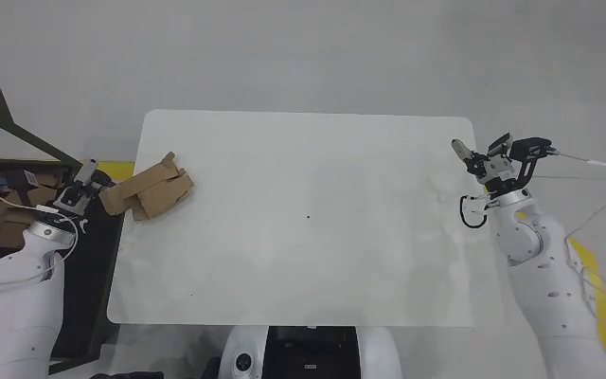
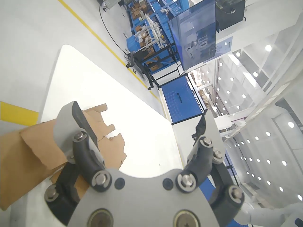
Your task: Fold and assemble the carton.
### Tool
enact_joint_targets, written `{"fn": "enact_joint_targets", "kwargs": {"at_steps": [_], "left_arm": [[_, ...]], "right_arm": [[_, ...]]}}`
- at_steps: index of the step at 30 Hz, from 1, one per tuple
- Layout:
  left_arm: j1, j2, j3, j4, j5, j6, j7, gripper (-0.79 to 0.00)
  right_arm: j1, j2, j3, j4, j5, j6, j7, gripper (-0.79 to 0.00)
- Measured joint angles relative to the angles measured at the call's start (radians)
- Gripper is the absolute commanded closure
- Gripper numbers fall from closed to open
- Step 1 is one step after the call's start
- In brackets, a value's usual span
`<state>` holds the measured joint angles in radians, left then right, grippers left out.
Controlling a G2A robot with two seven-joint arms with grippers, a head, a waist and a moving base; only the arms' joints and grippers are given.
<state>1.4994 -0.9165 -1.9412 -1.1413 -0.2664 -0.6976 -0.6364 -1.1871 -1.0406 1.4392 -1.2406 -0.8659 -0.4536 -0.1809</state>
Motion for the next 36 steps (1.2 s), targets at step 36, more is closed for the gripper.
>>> {"fn": "enact_joint_targets", "kwargs": {"at_steps": [36], "left_arm": [[-0.286, -0.006, 0.1, 0.653, 0.132, -0.105, 0.014, -0.785]], "right_arm": [[0.0, 0.0, 0.0, 0.0, 0.0, 0.0, 0.0, -0.785]]}}
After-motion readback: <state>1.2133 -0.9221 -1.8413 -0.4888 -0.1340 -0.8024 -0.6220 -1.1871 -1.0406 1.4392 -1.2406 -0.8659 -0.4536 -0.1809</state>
